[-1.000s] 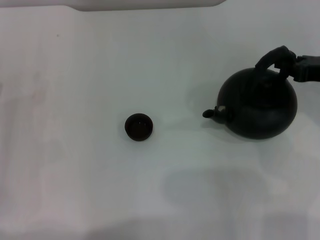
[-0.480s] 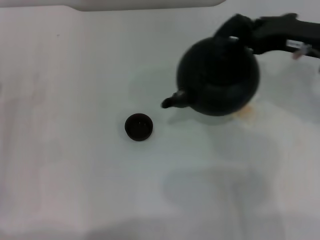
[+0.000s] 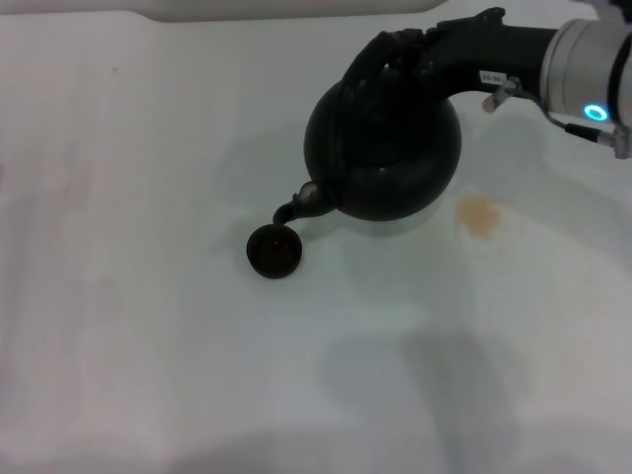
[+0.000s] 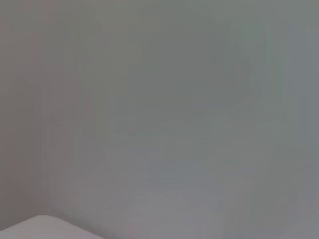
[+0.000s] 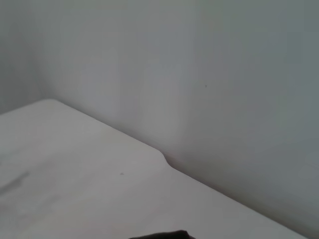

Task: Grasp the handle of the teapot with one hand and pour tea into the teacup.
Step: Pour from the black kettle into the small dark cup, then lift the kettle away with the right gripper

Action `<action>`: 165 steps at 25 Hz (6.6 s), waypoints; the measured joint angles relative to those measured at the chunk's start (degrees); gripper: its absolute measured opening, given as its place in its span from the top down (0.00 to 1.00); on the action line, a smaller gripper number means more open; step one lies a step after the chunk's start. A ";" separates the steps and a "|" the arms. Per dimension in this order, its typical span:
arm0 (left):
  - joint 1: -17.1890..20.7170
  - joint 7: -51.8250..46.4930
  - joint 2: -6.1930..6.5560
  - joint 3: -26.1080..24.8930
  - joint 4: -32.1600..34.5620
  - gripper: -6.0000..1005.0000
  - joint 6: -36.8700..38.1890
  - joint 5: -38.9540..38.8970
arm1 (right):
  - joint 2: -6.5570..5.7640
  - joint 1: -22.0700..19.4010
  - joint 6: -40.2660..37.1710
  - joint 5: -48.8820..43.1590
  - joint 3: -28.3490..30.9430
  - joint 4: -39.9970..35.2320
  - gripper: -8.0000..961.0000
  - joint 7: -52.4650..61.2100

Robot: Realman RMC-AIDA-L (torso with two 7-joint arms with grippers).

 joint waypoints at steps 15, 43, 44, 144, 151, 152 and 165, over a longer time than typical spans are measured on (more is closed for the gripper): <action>-0.13 0.00 0.09 0.00 0.00 0.12 0.16 0.00 | 0.01 0.02 -7.72 -11.46 -8.51 -1.01 0.82 4.44; -0.22 0.00 0.03 0.00 -0.07 0.12 0.15 0.00 | 0.06 0.01 -15.41 -31.12 -17.71 -1.93 0.85 13.02; -0.21 0.00 0.02 0.00 -0.09 0.12 0.15 0.00 | 0.06 -0.02 -15.70 -31.52 -17.93 -1.85 0.85 13.03; -0.92 0.00 -0.35 -0.08 -1.33 0.12 0.15 -0.70 | 0.24 -4.38 -30.17 -55.08 -24.98 2.39 0.88 13.55; -0.88 0.00 -0.35 -0.08 -1.32 0.12 0.15 -0.70 | 0.30 -4.92 -30.12 -54.92 -24.98 2.52 0.88 15.81; -0.86 0.00 -0.35 -0.09 -1.31 0.12 0.15 -0.70 | 0.30 -4.97 -30.05 -54.92 -24.98 2.53 0.88 16.17; -0.75 0.00 -0.26 -0.09 -1.31 0.12 0.15 -0.70 | 0.32 -5.17 -28.63 -54.99 -24.96 2.04 0.88 20.90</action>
